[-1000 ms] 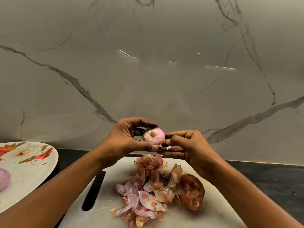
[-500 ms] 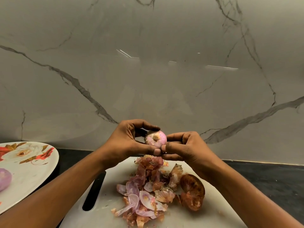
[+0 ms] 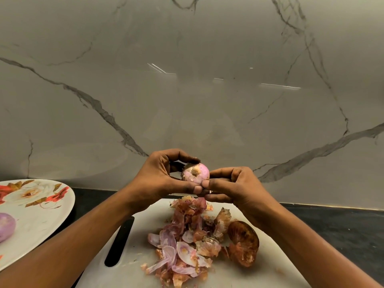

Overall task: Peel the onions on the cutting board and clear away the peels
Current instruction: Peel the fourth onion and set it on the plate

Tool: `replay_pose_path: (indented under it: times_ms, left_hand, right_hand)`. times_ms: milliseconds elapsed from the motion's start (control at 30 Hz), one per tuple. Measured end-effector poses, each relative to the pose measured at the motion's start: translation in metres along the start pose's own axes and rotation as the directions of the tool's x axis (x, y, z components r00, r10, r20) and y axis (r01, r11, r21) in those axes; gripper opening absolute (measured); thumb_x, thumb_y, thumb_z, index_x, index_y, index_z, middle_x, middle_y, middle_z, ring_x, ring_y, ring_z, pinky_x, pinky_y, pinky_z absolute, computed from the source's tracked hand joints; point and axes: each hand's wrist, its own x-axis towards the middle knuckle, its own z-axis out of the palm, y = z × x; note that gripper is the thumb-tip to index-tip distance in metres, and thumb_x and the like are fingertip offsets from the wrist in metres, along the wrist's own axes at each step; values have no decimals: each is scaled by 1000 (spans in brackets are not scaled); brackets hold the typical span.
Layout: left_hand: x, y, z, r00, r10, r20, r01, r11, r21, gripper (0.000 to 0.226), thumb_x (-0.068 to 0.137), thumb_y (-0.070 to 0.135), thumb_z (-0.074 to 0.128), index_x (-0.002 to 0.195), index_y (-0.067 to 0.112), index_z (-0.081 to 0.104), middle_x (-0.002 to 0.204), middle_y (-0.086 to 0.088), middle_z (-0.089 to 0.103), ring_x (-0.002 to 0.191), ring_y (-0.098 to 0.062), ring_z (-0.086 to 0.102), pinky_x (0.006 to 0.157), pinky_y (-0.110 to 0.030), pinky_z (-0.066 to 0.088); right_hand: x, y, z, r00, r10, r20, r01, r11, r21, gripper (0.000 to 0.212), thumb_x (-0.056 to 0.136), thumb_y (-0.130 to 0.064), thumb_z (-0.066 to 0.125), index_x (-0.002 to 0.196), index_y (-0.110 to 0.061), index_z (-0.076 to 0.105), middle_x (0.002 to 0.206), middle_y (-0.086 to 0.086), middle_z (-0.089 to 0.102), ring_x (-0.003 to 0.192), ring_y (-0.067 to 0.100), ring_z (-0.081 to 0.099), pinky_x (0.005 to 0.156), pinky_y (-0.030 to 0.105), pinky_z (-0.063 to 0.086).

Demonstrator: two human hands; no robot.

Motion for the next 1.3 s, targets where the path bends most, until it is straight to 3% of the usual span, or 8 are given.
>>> replay_pose_path:
  times_ms: [200, 333, 500, 767, 1133, 1300]
  left_hand:
    - [0, -1, 0, 1000, -16, 18, 17, 997, -69, 61, 60, 8, 95, 116, 7, 73, 116, -9, 78, 110, -29, 75, 86, -43, 65]
    - [0, -1, -1, 1000, -13, 7, 13, 999, -49, 60, 60, 8, 95, 116, 8, 73, 114, -8, 78, 109, -28, 76, 86, -43, 65]
    - [1, -3, -1, 1000, -7, -1, 7, 1000, 6, 58, 61, 7, 97, 114, 11, 75, 112, -7, 78, 107, -26, 76, 82, -45, 66]
    - [0, -5, 1, 1000, -11, 14, 11, 1000, 26, 57, 61, 8, 98, 113, 14, 76, 114, -7, 78, 111, -26, 74, 79, -54, 66]
    - [1, -8, -2, 1000, -18, 17, 19, 999, -50, 58, 62, 7, 97, 116, 12, 74, 115, -9, 77, 109, -29, 75, 86, -48, 65]
    - [1, -10, 1, 999, 9, -33, -7, 998, 65, 57, 61, 11, 100, 112, 16, 76, 111, -2, 78, 106, -23, 76, 78, -43, 67]
  right_hand:
    - [2, 2, 0, 998, -21, -62, 20, 1000, -20, 14, 92, 6, 72, 104, 1, 78, 92, 19, 81, 87, 33, 81, 81, 35, 67]
    - [2, 1, -2, 1000, 8, -30, -7, 1000, 18, 15, 94, 7, 68, 105, 2, 78, 98, 23, 80, 92, 37, 80, 84, 38, 67]
    - [0, -1, 1, 1000, -6, 19, 6, 1000, -14, 17, 91, -10, 79, 105, -2, 80, 100, 20, 81, 95, 36, 79, 85, 36, 66]
    - [1, 3, -1, 1000, -11, -23, 10, 999, -49, 14, 90, 2, 77, 104, 2, 78, 95, 20, 81, 88, 33, 81, 78, 32, 66]
    - [3, 1, -5, 998, -2, -63, -1, 999, -46, 16, 95, 7, 66, 106, 2, 78, 93, 20, 81, 87, 34, 81, 79, 36, 67]
    - [1, -2, -7, 1000, 23, -4, -24, 994, -107, 16, 94, -12, 77, 104, 0, 81, 95, 19, 81, 89, 35, 81, 82, 39, 67]
